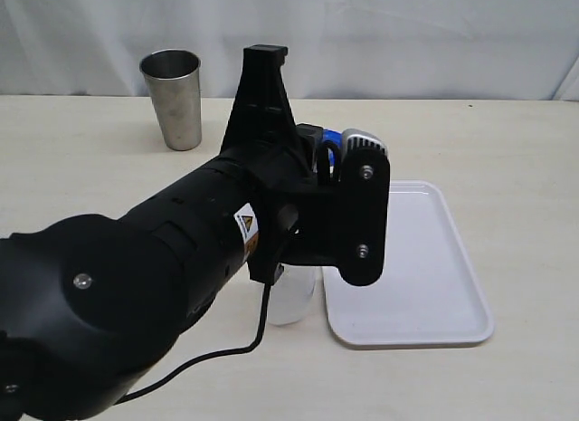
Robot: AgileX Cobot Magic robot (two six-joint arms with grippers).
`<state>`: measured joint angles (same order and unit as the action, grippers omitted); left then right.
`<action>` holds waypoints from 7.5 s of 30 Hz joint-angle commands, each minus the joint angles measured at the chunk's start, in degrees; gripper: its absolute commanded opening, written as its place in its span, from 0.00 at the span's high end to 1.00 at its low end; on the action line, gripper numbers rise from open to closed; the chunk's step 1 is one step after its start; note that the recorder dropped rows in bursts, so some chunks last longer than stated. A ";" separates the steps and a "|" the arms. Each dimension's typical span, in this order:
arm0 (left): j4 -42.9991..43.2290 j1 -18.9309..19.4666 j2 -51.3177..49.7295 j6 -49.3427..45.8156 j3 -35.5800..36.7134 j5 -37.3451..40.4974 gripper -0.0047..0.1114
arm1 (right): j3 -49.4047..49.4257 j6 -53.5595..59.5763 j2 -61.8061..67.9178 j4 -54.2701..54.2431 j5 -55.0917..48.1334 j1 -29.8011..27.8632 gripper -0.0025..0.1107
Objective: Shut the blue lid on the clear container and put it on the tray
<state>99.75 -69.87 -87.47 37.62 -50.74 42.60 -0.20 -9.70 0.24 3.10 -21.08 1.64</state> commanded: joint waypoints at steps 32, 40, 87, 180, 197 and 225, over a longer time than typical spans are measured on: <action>-2.77 -4.12 0.50 1.84 4.21 2.26 0.96 | 0.20 -0.20 -0.24 0.08 0.22 -0.25 0.94; -5.74 -4.12 0.50 1.69 4.29 1.26 0.96 | 0.20 -0.20 -0.24 0.08 0.22 -0.25 0.94; -15.15 -8.13 0.50 -0.69 4.29 1.86 0.96 | 0.20 -0.20 -0.24 0.08 0.22 -0.25 0.94; -22.88 -5.77 0.50 -2.93 4.29 -1.17 0.96 | 0.20 -0.20 -0.24 0.08 0.22 -0.25 0.94; -23.85 -5.77 0.50 -2.69 4.29 -1.16 0.96 | 0.20 -0.20 -0.24 0.08 0.22 -0.25 0.94; -19.74 -5.77 0.50 -0.43 4.29 0.81 0.96 | 0.20 -0.20 -0.24 0.08 0.22 -0.25 0.94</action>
<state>79.11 -75.80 -87.34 35.66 -46.78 42.87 -0.20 -9.70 0.24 3.10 -21.08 1.64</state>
